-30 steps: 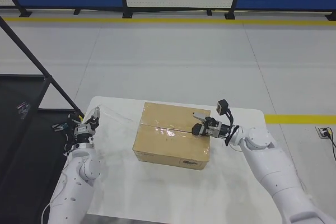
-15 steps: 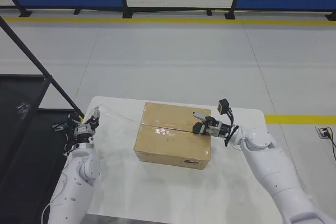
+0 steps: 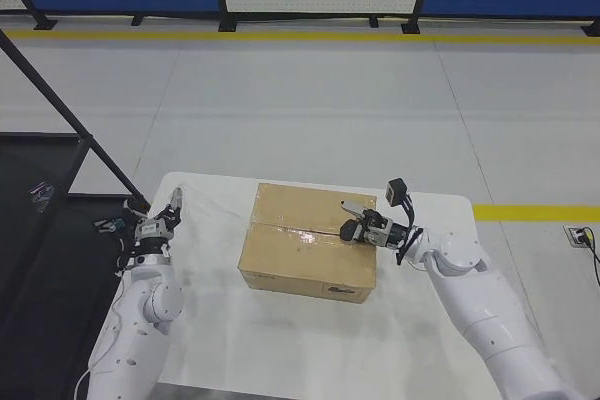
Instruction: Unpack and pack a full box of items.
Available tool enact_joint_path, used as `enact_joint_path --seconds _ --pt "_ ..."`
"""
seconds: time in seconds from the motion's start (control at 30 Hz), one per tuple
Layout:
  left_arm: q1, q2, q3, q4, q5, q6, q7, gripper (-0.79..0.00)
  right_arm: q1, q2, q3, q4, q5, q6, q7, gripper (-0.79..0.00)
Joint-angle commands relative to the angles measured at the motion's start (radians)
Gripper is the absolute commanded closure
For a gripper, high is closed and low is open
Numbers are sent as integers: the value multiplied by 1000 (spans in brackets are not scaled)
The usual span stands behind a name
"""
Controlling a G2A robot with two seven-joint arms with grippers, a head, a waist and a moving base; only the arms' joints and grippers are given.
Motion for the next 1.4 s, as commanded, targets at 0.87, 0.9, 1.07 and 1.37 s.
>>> enact_joint_path --seconds 0.87,0.9,1.07,1.37 --pt "36 -27 61 -236 31 25 28 -785 -37 8 26 -43 14 12 -18 -785" --pt "37 -28 64 -239 34 23 30 -785 -38 9 28 -43 15 12 -17 -785" --pt "40 -34 85 -267 47 12 37 -785 -42 11 34 -43 20 11 -11 -785" --pt "36 -47 133 -311 73 4 31 -785 -68 20 74 -60 58 -35 -11 -785"
